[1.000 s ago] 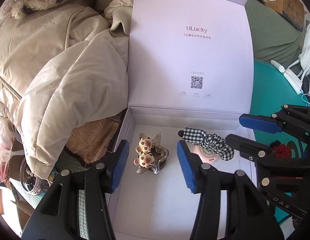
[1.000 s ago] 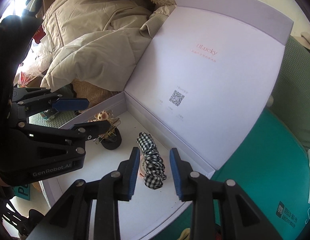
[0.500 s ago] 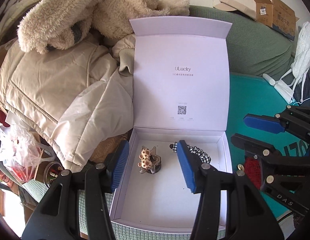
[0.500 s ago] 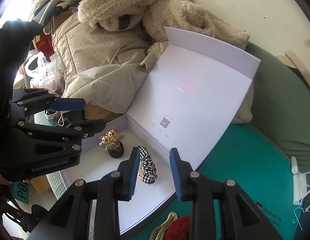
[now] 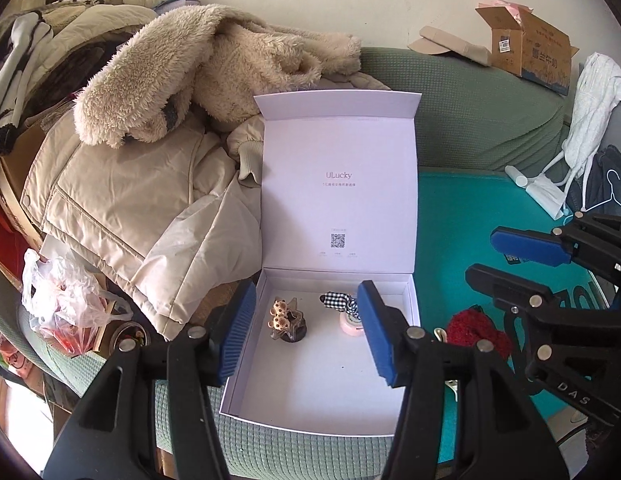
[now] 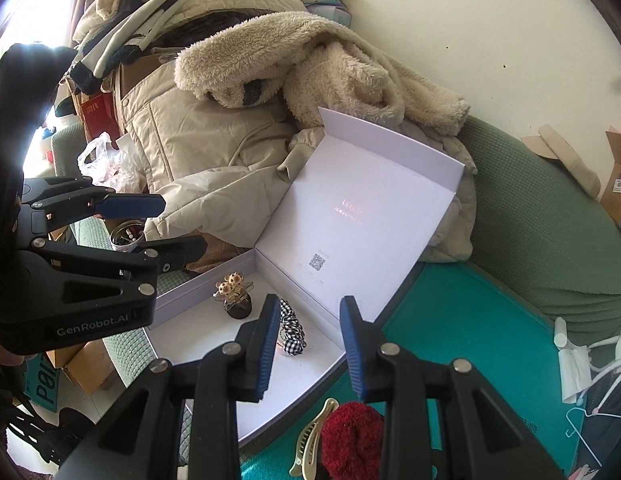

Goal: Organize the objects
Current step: 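Withdraw both tools from the box back toward the mat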

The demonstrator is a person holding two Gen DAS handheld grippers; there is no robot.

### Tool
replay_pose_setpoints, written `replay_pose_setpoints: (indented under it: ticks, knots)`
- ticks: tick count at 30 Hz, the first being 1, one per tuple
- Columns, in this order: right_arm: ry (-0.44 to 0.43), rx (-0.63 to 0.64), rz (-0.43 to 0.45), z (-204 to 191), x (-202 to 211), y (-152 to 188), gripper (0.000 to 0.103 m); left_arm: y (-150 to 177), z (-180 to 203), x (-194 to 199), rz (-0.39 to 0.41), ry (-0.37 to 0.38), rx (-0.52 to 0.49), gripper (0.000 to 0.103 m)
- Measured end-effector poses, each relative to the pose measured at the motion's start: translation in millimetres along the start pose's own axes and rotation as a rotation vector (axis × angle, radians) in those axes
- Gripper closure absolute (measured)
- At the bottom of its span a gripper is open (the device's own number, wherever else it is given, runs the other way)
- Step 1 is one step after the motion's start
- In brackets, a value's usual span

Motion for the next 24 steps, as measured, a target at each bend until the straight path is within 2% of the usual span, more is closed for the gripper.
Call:
replay_pose_setpoints:
  ticks: [4,8,17,24]
  knots:
    - [0.008,-0.003,0.012,1.7,18.0,4.8,0.073,3.6,9.3,18.7,0.007,-0.006,0.003,0.05]
    - [0.008,-0.023,0.029,5.8,35.7,11.8,0.06,7.7,20.2,37.8,0.015,-0.02,0.001,0.043]
    - [0.03,-0.045,0.04,17.2,69.9,38.0,0.06,23.9,55.2,70.1,0.03,0.004,-0.016,0.039]
    - [0.051,-0.07,0.027,29.8,86.8,64.1,0.059,46.8,82.4,79.3,0.017,0.046,-0.004,0.039]
Point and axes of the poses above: each gripper's, at about its wrist camera, not at the fingertips, and x roughly against the way its jaws point, z to its right, y to its underside, the point moved 7 cm from there along -x, roughly the way its jaws point, and after that the axes turned 8 degrees about -x, right-handed, at the moved point
